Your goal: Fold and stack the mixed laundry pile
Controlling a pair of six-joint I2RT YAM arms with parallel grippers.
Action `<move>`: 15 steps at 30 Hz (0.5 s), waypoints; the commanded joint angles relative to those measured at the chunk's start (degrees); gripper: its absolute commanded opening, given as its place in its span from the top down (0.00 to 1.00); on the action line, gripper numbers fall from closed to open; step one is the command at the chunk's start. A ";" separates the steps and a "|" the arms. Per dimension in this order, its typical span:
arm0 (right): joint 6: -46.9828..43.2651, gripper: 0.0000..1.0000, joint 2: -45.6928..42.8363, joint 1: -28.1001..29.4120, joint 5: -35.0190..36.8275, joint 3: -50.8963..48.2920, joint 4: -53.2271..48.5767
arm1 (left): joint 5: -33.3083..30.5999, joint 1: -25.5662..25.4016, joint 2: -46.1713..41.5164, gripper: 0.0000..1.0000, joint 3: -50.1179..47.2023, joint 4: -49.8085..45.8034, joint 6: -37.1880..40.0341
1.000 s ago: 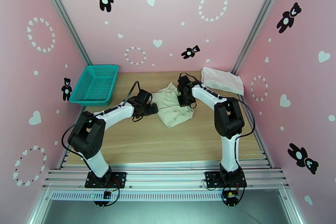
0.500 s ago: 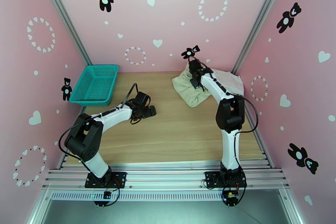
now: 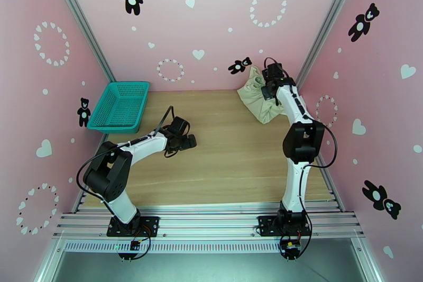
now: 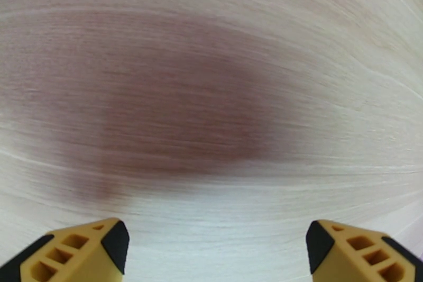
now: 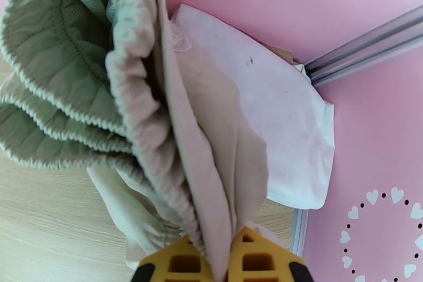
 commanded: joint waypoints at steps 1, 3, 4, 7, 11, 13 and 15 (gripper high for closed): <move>0.42 1.00 -3.26 -0.94 -0.58 0.20 2.99 | -0.47 0.50 1.81 0.06 2.42 -1.08 0.87; 2.29 1.00 -2.74 -1.29 0.18 -0.20 2.26 | -0.06 0.48 3.01 0.06 3.26 -0.84 0.87; 3.13 1.00 -2.88 -1.70 -0.35 -1.50 3.11 | 0.29 0.48 3.76 0.06 3.70 -0.75 0.72; 4.46 1.00 -4.50 -3.48 -0.82 -7.52 9.40 | 1.81 0.45 4.82 0.07 4.61 -0.44 0.54; 5.03 1.00 -6.82 -5.85 -2.69 -13.43 17.68 | 1.43 0.46 4.23 0.06 4.20 -0.75 0.69; 6.35 1.00 -8.23 -7.64 -5.39 -16.66 21.90 | 1.06 0.47 4.23 0.06 4.17 -1.19 0.95; 8.90 1.00 -9.80 -9.57 -9.19 -19.96 26.16 | 1.10 0.45 4.57 0.06 4.22 -1.29 0.96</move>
